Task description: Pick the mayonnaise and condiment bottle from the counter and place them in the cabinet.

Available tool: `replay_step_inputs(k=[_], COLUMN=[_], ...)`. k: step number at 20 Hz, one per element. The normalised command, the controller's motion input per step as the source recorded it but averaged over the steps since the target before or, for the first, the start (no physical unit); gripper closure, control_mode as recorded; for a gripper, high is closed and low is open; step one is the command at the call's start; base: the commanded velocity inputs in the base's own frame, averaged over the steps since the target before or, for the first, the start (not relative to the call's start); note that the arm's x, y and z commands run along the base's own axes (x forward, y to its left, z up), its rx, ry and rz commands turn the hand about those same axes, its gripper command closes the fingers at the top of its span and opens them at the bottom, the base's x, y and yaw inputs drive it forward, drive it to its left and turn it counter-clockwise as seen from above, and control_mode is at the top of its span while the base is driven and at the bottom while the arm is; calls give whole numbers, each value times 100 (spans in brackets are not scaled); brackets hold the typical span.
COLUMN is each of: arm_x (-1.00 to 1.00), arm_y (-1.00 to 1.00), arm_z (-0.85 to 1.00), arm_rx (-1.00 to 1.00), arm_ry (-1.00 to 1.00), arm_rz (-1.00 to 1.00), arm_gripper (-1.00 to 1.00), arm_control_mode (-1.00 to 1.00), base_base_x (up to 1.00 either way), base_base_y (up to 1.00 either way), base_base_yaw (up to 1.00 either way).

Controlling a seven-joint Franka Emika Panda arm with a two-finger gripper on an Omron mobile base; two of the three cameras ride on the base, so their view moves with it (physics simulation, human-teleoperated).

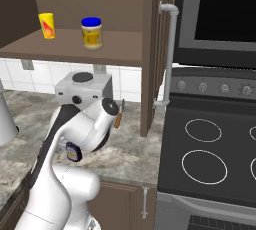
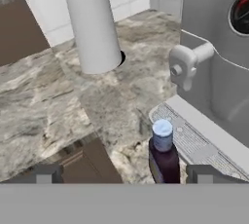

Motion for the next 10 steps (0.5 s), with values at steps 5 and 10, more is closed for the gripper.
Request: replay_step_inputs(k=[5, 10], arm_x=[-2, -21], arm_y=[0, 0], arm_z=[-19, -16], arm_rx=[-15, -17], arm_ry=[0, -6], arm_rz=[26, 13], arm_gripper=[-100, -100], arm_control_mode=[-100, -100], base_base_x=[0, 0], base_base_y=[0, 0], base_base_yaw=[0, 0])
